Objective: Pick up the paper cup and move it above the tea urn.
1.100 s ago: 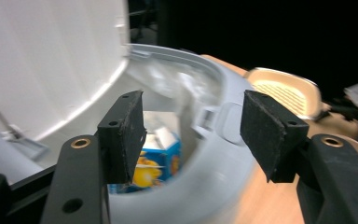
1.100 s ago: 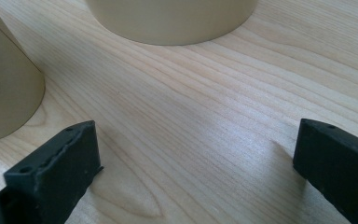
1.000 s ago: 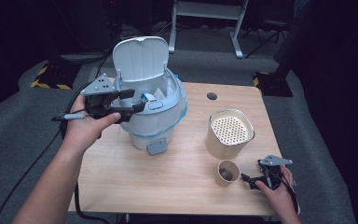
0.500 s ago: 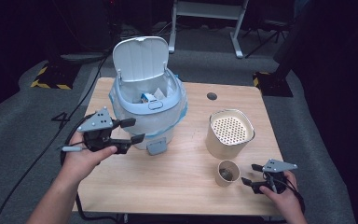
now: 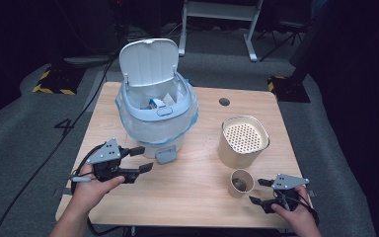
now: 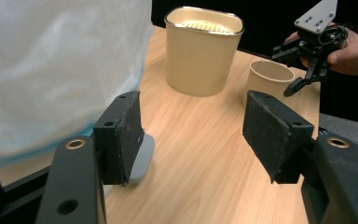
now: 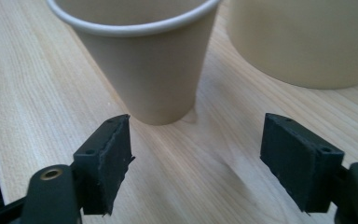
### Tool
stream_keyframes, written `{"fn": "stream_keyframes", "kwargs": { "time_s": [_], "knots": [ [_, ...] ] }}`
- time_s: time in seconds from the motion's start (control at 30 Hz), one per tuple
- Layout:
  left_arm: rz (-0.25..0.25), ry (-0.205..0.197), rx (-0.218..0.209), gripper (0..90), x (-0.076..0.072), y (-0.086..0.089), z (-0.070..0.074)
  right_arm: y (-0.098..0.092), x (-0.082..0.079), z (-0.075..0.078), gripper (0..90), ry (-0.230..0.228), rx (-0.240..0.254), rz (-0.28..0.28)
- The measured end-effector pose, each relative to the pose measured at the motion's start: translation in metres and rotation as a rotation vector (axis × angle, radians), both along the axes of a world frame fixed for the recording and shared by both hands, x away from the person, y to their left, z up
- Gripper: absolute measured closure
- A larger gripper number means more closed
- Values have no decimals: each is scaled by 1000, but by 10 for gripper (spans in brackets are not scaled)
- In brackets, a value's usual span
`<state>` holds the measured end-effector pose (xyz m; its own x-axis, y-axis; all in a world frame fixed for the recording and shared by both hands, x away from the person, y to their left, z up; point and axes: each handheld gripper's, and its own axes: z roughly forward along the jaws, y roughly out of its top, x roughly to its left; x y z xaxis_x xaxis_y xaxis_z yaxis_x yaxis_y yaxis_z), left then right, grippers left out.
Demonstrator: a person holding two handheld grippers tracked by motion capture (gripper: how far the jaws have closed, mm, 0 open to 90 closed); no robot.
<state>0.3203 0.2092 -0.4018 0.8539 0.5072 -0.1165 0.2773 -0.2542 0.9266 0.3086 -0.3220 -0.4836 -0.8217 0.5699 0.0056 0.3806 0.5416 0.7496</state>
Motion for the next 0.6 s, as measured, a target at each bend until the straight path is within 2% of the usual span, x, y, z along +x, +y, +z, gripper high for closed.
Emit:
{"fn": "stream_keyframes", "kwargs": {
  "time_s": [0.1, 0.3, 0.43, 0.6],
  "knots": [
    [-1, 21, 40, 382, 2, 4, -14, 5, -1, -1, 231, 1, 6, 16],
    [-2, 66, 89, 382, 6, 6, -35, 12, -1, 0, 201, -16, 38, 30],
    [-4, 107, 87, 378, 8, 4, -49, 18, -1, -1, 183, -20, 65, 34],
    [11, 128, 132, 371, 12, 3, -64, 26, 1, -4, 182, -31, 98, 34]
  ]
}}
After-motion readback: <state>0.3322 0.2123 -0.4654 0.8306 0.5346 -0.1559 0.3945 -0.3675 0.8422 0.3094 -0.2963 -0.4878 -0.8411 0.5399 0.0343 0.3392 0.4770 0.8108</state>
